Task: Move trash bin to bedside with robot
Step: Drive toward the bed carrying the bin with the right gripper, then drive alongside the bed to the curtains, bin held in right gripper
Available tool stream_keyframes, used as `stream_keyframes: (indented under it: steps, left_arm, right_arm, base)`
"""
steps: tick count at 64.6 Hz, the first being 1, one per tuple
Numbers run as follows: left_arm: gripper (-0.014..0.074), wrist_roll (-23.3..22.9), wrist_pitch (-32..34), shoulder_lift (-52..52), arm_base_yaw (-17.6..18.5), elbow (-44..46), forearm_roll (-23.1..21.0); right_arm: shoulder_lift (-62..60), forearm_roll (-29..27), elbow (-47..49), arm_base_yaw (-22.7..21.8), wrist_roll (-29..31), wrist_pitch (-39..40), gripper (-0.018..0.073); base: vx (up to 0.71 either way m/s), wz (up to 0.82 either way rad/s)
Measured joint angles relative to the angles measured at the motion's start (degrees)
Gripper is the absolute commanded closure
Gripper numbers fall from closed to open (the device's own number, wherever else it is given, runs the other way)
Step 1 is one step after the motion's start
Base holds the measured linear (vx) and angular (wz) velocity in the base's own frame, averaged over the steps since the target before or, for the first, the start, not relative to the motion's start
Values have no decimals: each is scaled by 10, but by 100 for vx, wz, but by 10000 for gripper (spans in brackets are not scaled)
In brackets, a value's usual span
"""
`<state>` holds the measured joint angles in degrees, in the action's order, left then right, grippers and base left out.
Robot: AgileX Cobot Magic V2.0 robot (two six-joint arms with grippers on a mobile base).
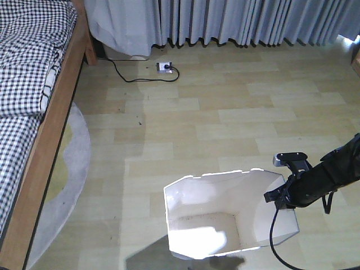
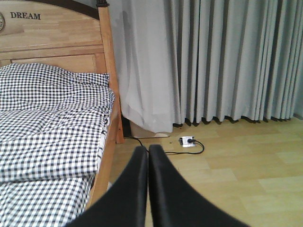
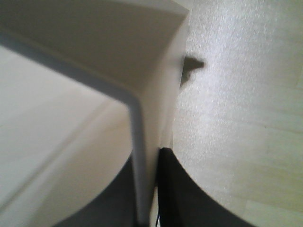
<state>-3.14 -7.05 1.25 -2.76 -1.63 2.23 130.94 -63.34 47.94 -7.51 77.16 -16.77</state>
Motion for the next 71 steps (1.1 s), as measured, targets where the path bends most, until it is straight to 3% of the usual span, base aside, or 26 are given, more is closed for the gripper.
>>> stream_keyframes:
  steps: [71]
  left_arm:
    - [603, 0, 0, 0, 0, 0, 0]
  right_arm:
    - [0, 0, 0, 0, 0, 0, 566]
  base:
    - [29, 1]
